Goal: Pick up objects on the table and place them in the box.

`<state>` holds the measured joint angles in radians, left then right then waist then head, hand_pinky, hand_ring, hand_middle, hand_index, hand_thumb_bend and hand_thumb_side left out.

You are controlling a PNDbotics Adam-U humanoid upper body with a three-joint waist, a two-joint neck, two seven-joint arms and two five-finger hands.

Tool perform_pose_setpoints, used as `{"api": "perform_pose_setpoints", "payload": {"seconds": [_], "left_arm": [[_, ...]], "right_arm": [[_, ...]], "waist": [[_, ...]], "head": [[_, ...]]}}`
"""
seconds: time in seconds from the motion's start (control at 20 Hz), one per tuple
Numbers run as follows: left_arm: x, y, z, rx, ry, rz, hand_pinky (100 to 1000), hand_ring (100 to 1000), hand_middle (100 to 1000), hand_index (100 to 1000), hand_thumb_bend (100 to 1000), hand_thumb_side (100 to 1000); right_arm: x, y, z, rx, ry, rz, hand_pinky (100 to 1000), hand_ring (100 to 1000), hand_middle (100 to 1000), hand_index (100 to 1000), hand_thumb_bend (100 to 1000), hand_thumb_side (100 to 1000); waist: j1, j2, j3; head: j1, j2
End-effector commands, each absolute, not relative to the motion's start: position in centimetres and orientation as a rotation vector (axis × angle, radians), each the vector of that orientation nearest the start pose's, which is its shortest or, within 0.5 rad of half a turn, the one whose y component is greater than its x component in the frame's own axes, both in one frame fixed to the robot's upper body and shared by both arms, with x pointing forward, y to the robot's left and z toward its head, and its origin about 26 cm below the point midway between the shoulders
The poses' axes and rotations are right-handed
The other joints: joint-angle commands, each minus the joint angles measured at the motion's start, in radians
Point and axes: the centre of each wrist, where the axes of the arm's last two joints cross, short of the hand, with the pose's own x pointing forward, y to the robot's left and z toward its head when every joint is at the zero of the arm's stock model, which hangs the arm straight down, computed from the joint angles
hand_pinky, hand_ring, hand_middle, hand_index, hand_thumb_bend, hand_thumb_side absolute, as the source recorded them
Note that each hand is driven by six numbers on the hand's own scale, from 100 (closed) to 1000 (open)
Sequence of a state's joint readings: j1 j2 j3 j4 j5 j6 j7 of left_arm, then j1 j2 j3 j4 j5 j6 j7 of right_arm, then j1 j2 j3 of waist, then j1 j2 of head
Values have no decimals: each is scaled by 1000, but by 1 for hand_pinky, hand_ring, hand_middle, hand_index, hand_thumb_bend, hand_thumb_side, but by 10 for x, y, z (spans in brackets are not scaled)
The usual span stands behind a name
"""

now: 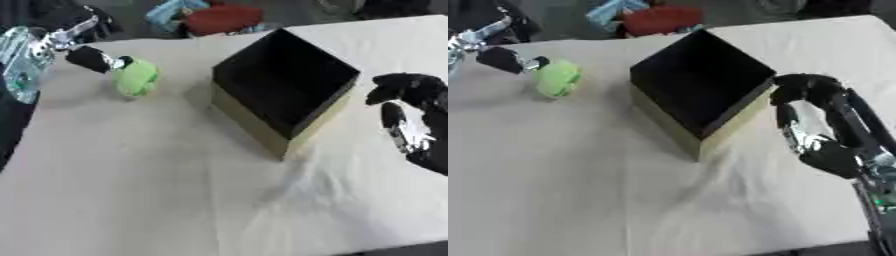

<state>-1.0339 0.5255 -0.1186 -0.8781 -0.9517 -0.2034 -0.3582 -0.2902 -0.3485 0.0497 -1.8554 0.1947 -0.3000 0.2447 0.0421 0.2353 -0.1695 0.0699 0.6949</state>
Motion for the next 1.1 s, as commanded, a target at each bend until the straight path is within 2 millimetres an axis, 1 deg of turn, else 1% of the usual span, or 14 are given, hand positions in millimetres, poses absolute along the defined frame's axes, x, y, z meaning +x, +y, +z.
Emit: {"api": "perform_pose_setpoints", "payload": {"seconds": [0.05, 0.15, 0.3, 0.45, 0.55, 0.7, 0.8, 0.85, 0.9, 0.95, 1.0, 1.05, 1.1], "left_arm": [[488, 308, 258, 1110, -1371, -1482, 725, 702, 696, 791, 381, 363], [490, 307, 256, 1130, -1350, -1495, 720, 699, 694, 786, 360, 335], [491, 307, 251, 1162, -1305, -1511, 713, 696, 696, 785, 384, 322], [492, 309, 243, 1195, -1250, -1522, 705, 689, 694, 784, 392, 327], [493, 311, 236, 1210, -1227, -1512, 710, 697, 709, 786, 381, 330], [494, 313, 224, 1209, -1196, -1509, 706, 691, 710, 788, 376, 355], [494, 313, 216, 1183, -1177, -1520, 697, 679, 701, 787, 360, 374], [494, 313, 213, 1163, -1168, -1527, 689, 660, 681, 773, 339, 374], [494, 313, 209, 1138, -1160, -1535, 678, 631, 654, 753, 352, 345], [494, 313, 206, 1115, -1155, -1540, 667, 611, 632, 739, 275, 347], [494, 314, 204, 1093, -1151, -1543, 648, 579, 598, 712, 224, 316], [494, 314, 202, 1074, -1149, -1545, 632, 545, 560, 681, 172, 277], [494, 313, 202, 1064, -1155, -1544, 601, 494, 503, 634, 100, 211]], "right_arm": [[319, -264, 170, -198, -2299, 914, 680, 629, 601, 805, 100, 573], [319, -264, 170, -196, -2299, 915, 680, 629, 600, 805, 100, 575], [319, -264, 170, -194, -2299, 916, 680, 629, 600, 805, 100, 575], [320, -263, 171, -192, -2300, 917, 680, 629, 600, 806, 100, 576], [320, -263, 170, -191, -2300, 918, 680, 629, 599, 806, 100, 576], [320, -263, 170, -190, -2301, 915, 680, 628, 599, 806, 100, 579], [320, -263, 170, -188, -2301, 915, 680, 628, 599, 806, 100, 580], [320, -263, 170, -188, -2301, 914, 680, 628, 599, 806, 100, 581], [320, -263, 170, -188, -2302, 914, 680, 628, 599, 806, 100, 582], [320, -263, 170, -188, -2302, 914, 680, 628, 599, 806, 100, 581], [320, -263, 171, -188, -2303, 914, 680, 628, 599, 806, 100, 581], [320, -263, 171, -188, -2303, 914, 680, 628, 599, 806, 100, 583], [320, -263, 171, -188, -2303, 913, 680, 628, 599, 806, 100, 584]], "waist": [[1, -14, -5], [3, -13, -8], [6, -12, -10], [6, -11, -8], [6, -10, -8], [5, -9, -9], [4, -7, -10], [4, -7, -10], [3, -6, -10], [3, -5, -9], [3, -5, -9], [3, -5, -9], [3, -4, -8]], "head": [[8, 12], [10, 13], [10, 15], [9, 16], [8, 16], [8, 18], [8, 18], [8, 19], [8, 19], [8, 20], [8, 20], [7, 20], [7, 20]]}}
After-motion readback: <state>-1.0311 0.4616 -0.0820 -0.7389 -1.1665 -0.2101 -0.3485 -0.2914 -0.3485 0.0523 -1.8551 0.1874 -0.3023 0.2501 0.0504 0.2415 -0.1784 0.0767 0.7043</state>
